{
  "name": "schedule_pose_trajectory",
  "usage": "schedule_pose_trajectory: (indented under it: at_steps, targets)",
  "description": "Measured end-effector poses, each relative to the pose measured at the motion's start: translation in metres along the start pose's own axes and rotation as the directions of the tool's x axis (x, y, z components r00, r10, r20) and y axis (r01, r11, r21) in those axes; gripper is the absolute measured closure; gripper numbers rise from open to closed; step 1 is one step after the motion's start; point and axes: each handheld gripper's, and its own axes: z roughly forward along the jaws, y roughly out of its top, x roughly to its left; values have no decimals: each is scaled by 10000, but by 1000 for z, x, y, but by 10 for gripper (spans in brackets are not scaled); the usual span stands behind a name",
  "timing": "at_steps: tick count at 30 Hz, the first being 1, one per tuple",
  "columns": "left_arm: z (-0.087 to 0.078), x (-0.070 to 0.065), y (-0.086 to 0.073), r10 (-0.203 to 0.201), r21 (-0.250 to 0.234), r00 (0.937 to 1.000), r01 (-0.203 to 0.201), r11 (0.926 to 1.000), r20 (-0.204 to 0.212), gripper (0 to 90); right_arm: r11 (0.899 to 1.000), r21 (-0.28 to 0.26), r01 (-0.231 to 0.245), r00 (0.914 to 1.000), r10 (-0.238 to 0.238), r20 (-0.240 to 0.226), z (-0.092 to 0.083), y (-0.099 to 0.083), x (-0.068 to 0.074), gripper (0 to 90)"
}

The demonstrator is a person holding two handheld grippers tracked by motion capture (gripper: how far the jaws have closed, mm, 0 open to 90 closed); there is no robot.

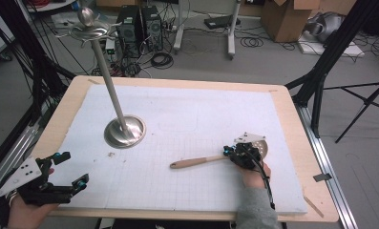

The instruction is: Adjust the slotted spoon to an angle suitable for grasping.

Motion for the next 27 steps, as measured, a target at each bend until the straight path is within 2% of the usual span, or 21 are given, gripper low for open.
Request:
schedule_pose_trajectory:
  at_steps: [14,17,22,27]
  targets:
    - [23,0,5,118,15,9980,-119,9999,614,20,9998,126,-140,9998,138,115,-20,-16,-2,897]
    - [27,0,6,118,18,9974,-120,9999,715,20,9999,122,-107,9998,105,167,-24,-19,-3,897]
    - [34,-1,7,161,22,9961,-164,9999,868,20,9994,79,-337,9993,336,143,-33,-27,-8,898]
    - [38,-1,8,150,46,9950,-155,9999,984,20,9993,114,-355,9991,353,230,-35,-28,-7,898]
